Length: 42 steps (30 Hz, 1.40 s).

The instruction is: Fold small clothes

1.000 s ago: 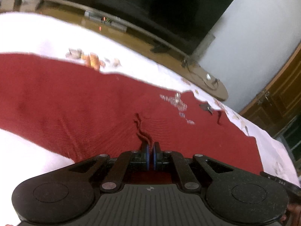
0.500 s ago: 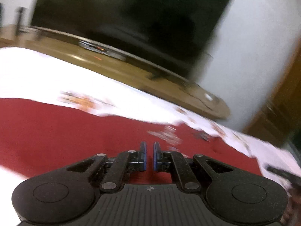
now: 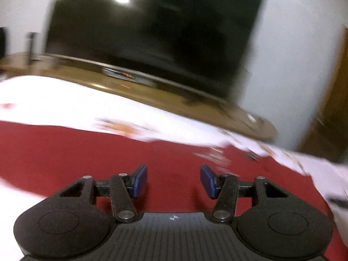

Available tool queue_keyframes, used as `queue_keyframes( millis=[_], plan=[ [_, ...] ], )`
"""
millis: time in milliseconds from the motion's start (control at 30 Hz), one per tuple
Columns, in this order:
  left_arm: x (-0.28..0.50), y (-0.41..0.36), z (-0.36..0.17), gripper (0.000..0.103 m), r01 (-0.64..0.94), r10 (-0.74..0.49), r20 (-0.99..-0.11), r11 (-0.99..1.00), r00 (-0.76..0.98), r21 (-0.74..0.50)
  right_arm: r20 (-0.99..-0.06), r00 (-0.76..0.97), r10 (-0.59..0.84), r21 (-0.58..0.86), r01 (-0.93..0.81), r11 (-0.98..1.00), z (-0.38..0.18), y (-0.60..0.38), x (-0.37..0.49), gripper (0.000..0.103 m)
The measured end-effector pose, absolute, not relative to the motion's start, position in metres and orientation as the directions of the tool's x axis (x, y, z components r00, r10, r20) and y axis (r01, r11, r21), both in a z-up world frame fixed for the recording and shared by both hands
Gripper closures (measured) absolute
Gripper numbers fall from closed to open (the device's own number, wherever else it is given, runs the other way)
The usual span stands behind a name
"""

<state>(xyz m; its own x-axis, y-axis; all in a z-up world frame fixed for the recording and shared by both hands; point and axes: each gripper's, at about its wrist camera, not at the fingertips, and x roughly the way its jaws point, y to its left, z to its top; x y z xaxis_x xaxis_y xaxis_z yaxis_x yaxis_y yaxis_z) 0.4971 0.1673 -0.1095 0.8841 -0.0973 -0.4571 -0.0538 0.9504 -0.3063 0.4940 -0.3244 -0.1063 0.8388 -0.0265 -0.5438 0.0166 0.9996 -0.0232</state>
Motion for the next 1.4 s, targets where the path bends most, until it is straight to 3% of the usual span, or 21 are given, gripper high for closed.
queue_keyframes(
  millis=[133, 333, 500, 700, 733, 767, 800, 867, 1000, 1167, 1300, 1400],
  plan=[
    [0.452, 0.273, -0.108, 0.049, -0.296, 0.112, -0.460, 0.889, 0.881, -0.350, -0.576, 0.815, -0.065, 0.012, 0.088, 0.996, -0.114, -0.343, 0.452, 0.064],
    [0.405, 0.410, -0.133, 0.050, -0.618, 0.343, -0.535, 0.600, 0.772, -0.508, -0.595, 0.794, -0.125, 0.105, 0.231, 0.967, -0.111, -0.350, 0.415, 0.063],
    [0.399, 0.457, -0.154, 0.050, -0.604, 0.311, -0.522, 0.504, 0.794, -0.617, -0.591, 0.799, -0.112, 0.115, 0.221, 0.969, -0.098, -0.334, 0.405, 0.064],
    [0.430, 0.468, -0.162, 0.050, -0.584, 0.276, -0.528, 0.535, 0.804, -0.611, -0.571, 0.813, -0.114, 0.103, 0.208, 0.973, -0.081, -0.319, 0.402, 0.064],
    [0.431, 0.466, -0.161, 0.058, -0.583, 0.277, -0.528, 0.553, 0.803, -0.596, -0.570, 0.814, -0.115, 0.104, 0.211, 0.972, -0.079, -0.318, 0.401, 0.064],
    [0.432, 0.469, -0.161, 0.092, -0.594, 0.280, -0.545, 0.570, 0.790, -0.568, -0.569, 0.814, -0.116, 0.106, 0.213, 0.971, -0.078, -0.316, 0.400, 0.064],
    [0.437, 0.472, -0.162, 0.099, -0.605, 0.264, -0.576, 0.579, 0.774, -0.547, -0.569, 0.814, -0.116, 0.111, 0.216, 0.970, -0.078, -0.315, 0.399, 0.064],
    [0.432, 0.476, -0.156, 0.099, -0.584, 0.244, -0.555, 0.554, 0.795, -0.593, -0.568, 0.815, -0.114, 0.119, 0.218, 0.969, -0.076, -0.312, 0.398, 0.064],
    [0.438, 0.437, -0.124, 0.099, -0.422, 0.166, -0.426, 0.658, 0.889, -0.624, -0.551, 0.827, -0.113, 0.125, 0.215, 0.969, -0.070, -0.311, 0.397, 0.064],
    [0.469, 0.334, -0.081, 0.099, -0.180, -0.018, -0.299, 0.764, 0.954, -0.620, -0.536, 0.837, -0.108, 0.158, 0.225, 0.961, -0.069, -0.320, 0.395, 0.063],
    [0.500, 0.231, -0.068, 0.099, -0.043, -0.174, -0.308, 0.807, 0.935, -0.589, -0.539, 0.837, -0.090, 0.189, 0.225, 0.956, -0.078, -0.330, 0.395, 0.064],
    [0.518, 0.151, -0.068, 0.099, 0.027, -0.258, -0.370, 0.849, 0.892, -0.527, -0.539, 0.839, -0.077, 0.203, 0.218, 0.955, -0.082, -0.338, 0.395, 0.064]
  ],
)
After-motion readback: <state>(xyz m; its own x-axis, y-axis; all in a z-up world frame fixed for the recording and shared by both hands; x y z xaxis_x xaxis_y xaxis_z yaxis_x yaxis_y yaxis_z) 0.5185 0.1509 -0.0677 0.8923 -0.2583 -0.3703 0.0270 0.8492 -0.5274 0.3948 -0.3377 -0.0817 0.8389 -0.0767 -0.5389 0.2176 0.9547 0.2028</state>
